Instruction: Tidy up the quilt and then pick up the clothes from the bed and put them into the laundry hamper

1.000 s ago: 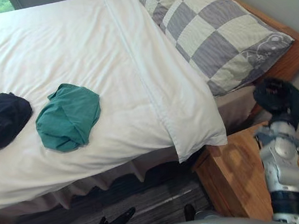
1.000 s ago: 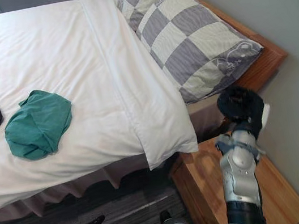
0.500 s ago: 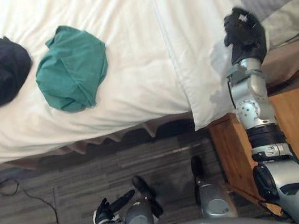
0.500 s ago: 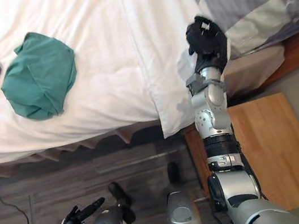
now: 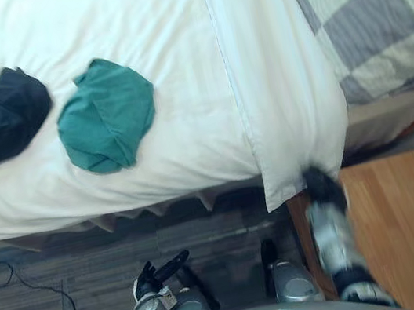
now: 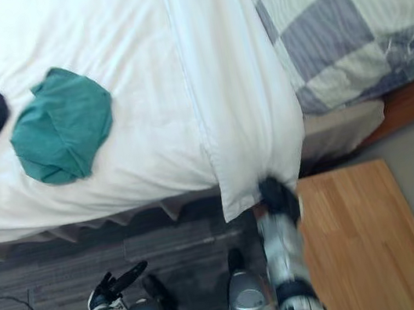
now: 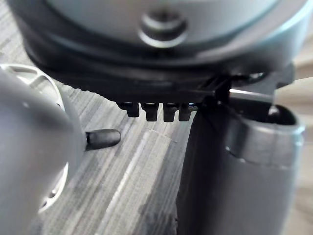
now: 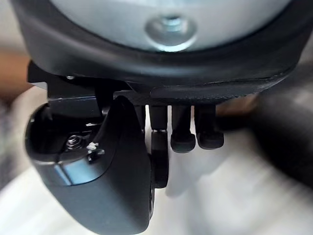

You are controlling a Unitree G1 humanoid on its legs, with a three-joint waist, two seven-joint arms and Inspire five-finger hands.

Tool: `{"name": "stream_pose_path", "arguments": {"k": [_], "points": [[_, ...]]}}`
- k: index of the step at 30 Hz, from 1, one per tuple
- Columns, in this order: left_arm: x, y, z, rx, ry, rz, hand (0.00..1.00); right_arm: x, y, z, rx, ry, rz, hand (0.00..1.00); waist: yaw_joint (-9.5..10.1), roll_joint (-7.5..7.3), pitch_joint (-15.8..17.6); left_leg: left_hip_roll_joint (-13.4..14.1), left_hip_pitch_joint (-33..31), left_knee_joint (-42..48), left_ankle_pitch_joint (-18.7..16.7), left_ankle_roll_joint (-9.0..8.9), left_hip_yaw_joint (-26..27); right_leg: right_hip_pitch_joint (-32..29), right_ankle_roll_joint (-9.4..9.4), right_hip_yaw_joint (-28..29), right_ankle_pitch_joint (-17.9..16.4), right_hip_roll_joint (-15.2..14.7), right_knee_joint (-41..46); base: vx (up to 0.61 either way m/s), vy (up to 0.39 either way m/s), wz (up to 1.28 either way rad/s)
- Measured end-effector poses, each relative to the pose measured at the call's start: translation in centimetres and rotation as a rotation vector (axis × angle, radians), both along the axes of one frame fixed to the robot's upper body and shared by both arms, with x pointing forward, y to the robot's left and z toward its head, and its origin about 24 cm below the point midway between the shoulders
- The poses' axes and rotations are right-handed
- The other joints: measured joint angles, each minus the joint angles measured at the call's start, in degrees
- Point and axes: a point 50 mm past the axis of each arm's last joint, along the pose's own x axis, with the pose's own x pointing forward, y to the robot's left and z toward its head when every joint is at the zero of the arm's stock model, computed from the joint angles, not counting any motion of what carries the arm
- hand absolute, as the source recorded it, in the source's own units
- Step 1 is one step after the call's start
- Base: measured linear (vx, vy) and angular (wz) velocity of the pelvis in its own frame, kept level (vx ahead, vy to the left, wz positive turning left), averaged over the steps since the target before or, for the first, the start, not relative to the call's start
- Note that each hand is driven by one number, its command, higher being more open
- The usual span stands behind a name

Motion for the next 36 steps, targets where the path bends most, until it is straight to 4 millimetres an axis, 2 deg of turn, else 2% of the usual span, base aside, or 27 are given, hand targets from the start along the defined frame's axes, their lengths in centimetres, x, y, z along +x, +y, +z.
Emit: {"name": "stream_pose_path", "arguments": {"k": [1,3,4,5,6,8,10,13,14,15,16,19,20,21,22,23,25,26,27,28,29,31,32,33,34,35,36], "points": [[-0.3,-0.1,-0.1,-0.006,0.008,0.018,1.0,-4.8,0.1,-2.3,0.071,0.193,-0.055,0.0,-0.05,0.13,-0.6,-0.2,0.8,0.0,-0.3,-0.16,0.4,0.2,0.15,0.0,-0.7,-0.3,0.9,0.11,-0.015,-0.07],[-0.5,-0.1,-0.2,-0.017,0.016,0.047,1.0,-9.4,-0.4,-3.4,0.051,0.343,-0.042,0.0,-0.36,0.63,-0.9,-0.2,2.0,-0.1,-0.6,-0.17,1.4,0.4,0.13,0.1,-0.8,-0.3,1.6,0.06,0.003,-0.24],[-0.7,-0.1,-0.3,-0.021,0.027,0.058,1.0,-12.7,-0.3,-3.8,0.044,0.446,-0.023,1.0,-0.48,0.58,-1.0,-0.2,3.4,-0.1,-0.6,-0.19,2.6,1.2,0.13,0.1,-0.8,-0.3,1.8,0.04,0.01,-0.38],[-0.9,-0.1,-0.4,-0.024,0.035,0.058,1.0,-15.2,0.2,-4.0,0.055,0.528,-0.001,1.0,-0.48,0.4,-1.6,0.0,4.6,-0.1,-0.6,-0.19,3.8,1.5,0.13,0.2,-0.8,-0.1,2.4,0.03,0.004,-0.35],[-1.0,-0.1,-0.4,-0.025,0.036,0.058,1.0,-16.0,0.3,-4.1,0.059,0.555,0.012,1.0,-0.51,0.26,-1.9,0.0,5.1,-0.1,-0.6,-0.19,4.4,1.6,0.13,0.2,-0.8,-0.1,2.9,0.0,-0.004,-0.34],[-0.9,-0.5,-0.4,-0.032,0.034,0.044,1.0,-16.7,1.2,-4.3,0.09,0.588,0.073,1.0,-0.6,-0.43,-3.6,-0.2,7.1,-1.0,-0.7,-0.36,5.8,1.8,0.12,0.2,-0.8,0.0,4.1,-0.07,-0.002,-0.23],[-0.6,-0.8,-0.4,-0.036,0.026,0.019,1.0,-16.4,1.1,-4.3,0.074,0.584,0.135,1.0,-0.63,-0.95,-4.5,-0.6,8.2,-2.0,-0.8,-0.52,6.0,1.7,0.28,0.4,-1.2,-0.2,5.5,-0.08,0.014,-0.03],[-0.5,-0.7,-0.3,-0.006,0.03,-0.051,1.0,-14.2,1.2,-4.2,0.059,0.514,0.172,1.0,-0.11,-3.0,-6.4,-1.4,8.0,-2.1,-0.8,-0.48,7.1,-1.8,-0.74,-1.0,-2.6,-1.5,10.5,-0.16,-0.004,-0.2],[-0.7,-0.3,-0.3,0.005,0.036,-0.058,1.0,-13.1,1.3,-4.0,0.046,0.469,0.202,1.0,-0.23,-4.11,-7.1,-1.8,7.9,-2.0,-0.7,-0.39,7.4,-2.7,-1.33,-2.9,-3.7,-2.2,12.0,-0.14,-0.062,-0.28],[-0.8,-0.1,-0.3,0.016,0.041,-0.075,1.0,-11.8,1.4,-3.9,0.023,0.434,0.225,1.0,-0.27,-4.53,-7.3,-1.9,8.0,-2.0,-0.8,-0.42,7.4,-2.9,-1.8,-3.1,-4.6,-2.1,12.3,-0.14,-0.081,-0.22],[-0.8,-0.1,-0.3,0.017,0.043,-0.082,1.0,-11.2,1.3,-3.8,0.011,0.419,0.234,1.0,-0.31,-4.53,-7.2,-1.9,7.9,-2.0,-0.7,-0.45,7.3,-2.9,-2.05,-3.2,-4.9,-1.9,12.0,-0.12,-0.09,-0.09],[-0.8,-0.5,-0.5,0.001,0.062,-0.099,1.0,-9.2,0.5,-3.4,-0.039,0.372,0.254,1.0,-0.74,-2.48,-6.8,-1.7,7.8,-2.9,0.7,-0.29,4.9,-0.8,-2.62,-4.8,-4.5,-1.0,8.3,-0.08,-0.029,0.32],[-0.2,-0.9,-0.3,0.002,0.051,-0.127,1.0,-8.1,-0.1,-3.2,-0.112,0.38,0.357,1.0,-0.73,-1.75,-5.8,1.9,0.3,12.6,-2.9,0.1,0.3,0.7,-2.02,-5.9,-3.9,-2.3,5.6,-0.08,-0.011,0.55],[0.6,-0.7,0.0,0.012,0.025,-0.122,1.0,-7.4,-0.4,-3.0,-0.159,0.38,0.426,1.0,-0.34,-1.72,-4.4,5.1,-6.4,27.0,-3.8,-0.65,-3.5,1.7,-1.93,-6.1,-2.2,-3.1,4.2,-0.02,-0.004,0.42],[0.8,-0.7,0.1,0.017,0.01,-0.117,1.0,-7.0,-0.6,-2.9,-0.187,0.38,0.448,1.0,-0.28,-1.36,-4.0,5.9,-8.5,31.1,-3.8,-1.13,-5.1,2.0,-1.87,-6.2,-2.0,-3.2,3.9,0.02,0.07,0.0],[1.0,-0.9,0.3,0.024,-0.01,-0.116,1.0,-6.3,-1.3,-2.7,-0.232,0.382,0.472,1.0,-0.16,0.02,-3.3,6.6,-10.3,34.9,-4.6,-2.34,-7.7,2.5,-1.46,-6.5,-1.2,-3.7,3.5,0.07,0.171,-0.1],[1.0,-1.3,0.2,0.032,-0.007,-0.158,1.0,-5.9,-1.6,-2.7,-0.267,0.4,0.509,1.0,-0.44,0.49,-3.2,6.1,-10.1,35.2,-6.2,-2.39,-9.0,2.8,-0.39,-6.7,0.0,-5.0,2.3,0.07,0.196,-0.05],[1.1,-1.1,0.3,0.045,-0.011,-0.169,1.0,-5.6,-1.6,-2.6,-0.291,0.406,0.538,1.0,-0.58,0.41,-3.1,6.8,-10.3,36.1,-8.3,-0.8,-9.0,3.0,0.14,-6.9,0.6,-5.1,1.6,0.07,0.178,0.07],[0.9,-0.9,0.2,0.063,-0.007,-0.18,1.0,-5.2,-1.6,-2.5,-0.321,0.408,0.577,1.0,-0.59,0.38,-3.1,9.1,-9.7,34.3,-9.9,1.92,-9.5,2.9,0.82,-6.8,1.0,-5.3,1.5,0.12,0.319,0.09],[0.9,-0.6,0.3,0.088,-0.002,-0.195,1.0,-4.7,-1.4,-2.5,-0.341,0.408,0.603,1.0,-0.7,0.07,-3.0,11.3,-9.0,31.5,-10.4,2.89,-11.4,2.8,1.71,-6.6,1.5,-6.1,1.7,0.13,0.35,0.09],[0.9,-0.5,0.3,0.1,-0.002,-0.201,1.0,-4.4,-1.4,-2.4,-0.342,0.408,0.604,1.0,-0.85,-0.32,-2.8,12.1,-8.8,30.0,-10.4,2.96,-13.1,2.7,2.1,-6.3,1.8,-7.0,1.8,0.14,0.456,0.2],[1.0,0.4,0.5,0.137,-0.001,-0.227,1.0,-3.2,-0.8,-2.2,-0.344,0.38,0.619,1.0,-1.39,-2.07,-2.5,14.5,-8.7,23.5,-8.7,3.78,-18.8,2.7,4.66,-5.9,3.2,-11.5,1.7,0.11,0.506,0.29],[0.9,0.4,0.5,0.139,0.001,-0.238,1.0,-3.1,-0.5,-2.3,-0.34,0.379,0.637,1.0,-1.64,-2.44,-2.8,14.1,-7.4,16.5,-5.1,1.8,-22.7,2.7,6.86,-5.9,4.3,-13.9,1.2,0.09,0.455,0.18],[1.0,0.8,0.6,0.149,0.002,-0.239,1.0,-2.9,-0.2,-2.3,-0.336,0.375,0.646,1.0,-1.35,-3.27,-2.9,11.8,-6.2,15.7,-4.8,-6.74,-23.6,3.0,7.81,-5.3,4.7,-15.4,0.2,0.11,0.606,0.07],[0.9,3.1,1.0,0.212,0.019,-0.244,1.0,-2.4,1.8,-2.6,-0.278,0.355,0.697,1.0,-1.04,-6.36,-2.7,9.1,-7.8,18.6,-5.7,-6.62,-23.9,3.0,8.1,-2.6,4.3,-15.1,-0.4,0.08,0.326,0.02],[0.4,3.8,1.0,0.237,0.046,-0.24,1.0,-2.2,2.3,-2.6,-0.273,0.339,0.735,1.0,-0.98,-6.45,-2.8,9.0,-8.5,21.1,-7.6,-6.82,-25.4,4.4,7.59,-2.9,4.6,-11.8,-1.0,0.11,0.359,-0.01],[0.1,3.8,0.8,0.238,0.059,-0.248,1.0,-2.1,2.4,-2.6,-0.273,0.331,0.736,1.0,-0.91,-6.68,-3.0,8.2,-8.2,21.9,-8.7,-6.83,-25.3,5.1,6.8,-3.0,5.4,-11.4,-1.8,0.09,0.332,-0.25]]}}
